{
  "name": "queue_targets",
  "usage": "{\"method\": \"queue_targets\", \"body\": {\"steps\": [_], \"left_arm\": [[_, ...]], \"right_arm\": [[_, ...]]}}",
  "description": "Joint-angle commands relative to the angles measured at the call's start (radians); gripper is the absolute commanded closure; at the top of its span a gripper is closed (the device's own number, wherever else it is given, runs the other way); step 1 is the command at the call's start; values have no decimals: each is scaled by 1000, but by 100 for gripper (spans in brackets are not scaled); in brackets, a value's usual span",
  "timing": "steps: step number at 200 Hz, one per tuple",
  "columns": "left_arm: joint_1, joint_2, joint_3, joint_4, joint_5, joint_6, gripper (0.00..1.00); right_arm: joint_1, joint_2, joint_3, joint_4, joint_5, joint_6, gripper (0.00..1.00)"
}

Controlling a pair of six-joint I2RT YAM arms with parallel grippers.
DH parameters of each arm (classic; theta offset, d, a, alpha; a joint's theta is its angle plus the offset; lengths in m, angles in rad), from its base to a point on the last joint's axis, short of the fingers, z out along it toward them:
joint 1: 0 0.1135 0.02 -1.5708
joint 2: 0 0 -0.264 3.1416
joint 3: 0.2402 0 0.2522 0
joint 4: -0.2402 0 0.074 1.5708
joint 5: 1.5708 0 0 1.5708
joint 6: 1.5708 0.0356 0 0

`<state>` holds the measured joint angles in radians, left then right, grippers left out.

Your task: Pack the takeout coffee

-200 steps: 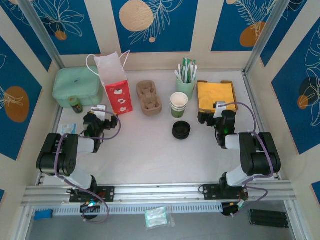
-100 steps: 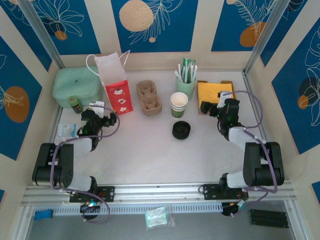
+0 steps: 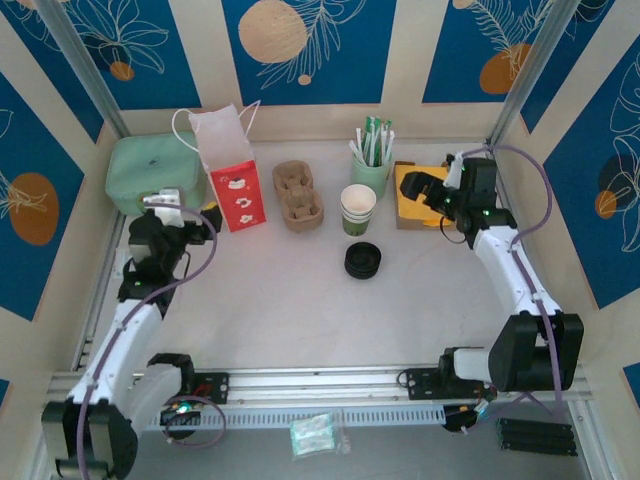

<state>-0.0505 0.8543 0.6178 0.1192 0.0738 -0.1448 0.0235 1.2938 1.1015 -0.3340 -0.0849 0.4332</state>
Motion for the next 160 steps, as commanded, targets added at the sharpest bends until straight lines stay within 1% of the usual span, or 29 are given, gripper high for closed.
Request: {"method": "queue_targets", "body": {"steps": [1,21,40,58,79,98,101,111,122,141,160], "left_arm": [[-1,-57,93,-187,141,-93,0],[-33,-79,156,-249,189,-133,1],[-114,-72,212,-276,181,-150,0],[-245,-22,272,-299,127,-143,0],[-410,79,349,-326,39,-126,1],[-518,181,406,-344,-36,-119,1],[-530,196,412,-343,-44,-119,1],[-554,240,427,-338,-50,-123,1],[-566,288,442,-340,-43,-139,0],[-581,340,456,-338,-47,-160,1],[-591,359,455,-332,-63,-159,1]], "right_arm": [[62,48,168,-264,-57,-40,6],[102,138,327,-421,-48,-55,13],[134,239,472,-552,-24,-74,16],[158,344,608,-660,-11,-104,19],[180,461,746,-777,30,-143,23],[198,555,831,-849,79,-179,26],[200,569,844,-858,80,-183,28],[205,615,885,-892,82,-197,34],[213,653,916,-914,90,-203,39],[226,693,937,-922,98,-205,40],[235,724,955,-930,99,-202,45]]}}
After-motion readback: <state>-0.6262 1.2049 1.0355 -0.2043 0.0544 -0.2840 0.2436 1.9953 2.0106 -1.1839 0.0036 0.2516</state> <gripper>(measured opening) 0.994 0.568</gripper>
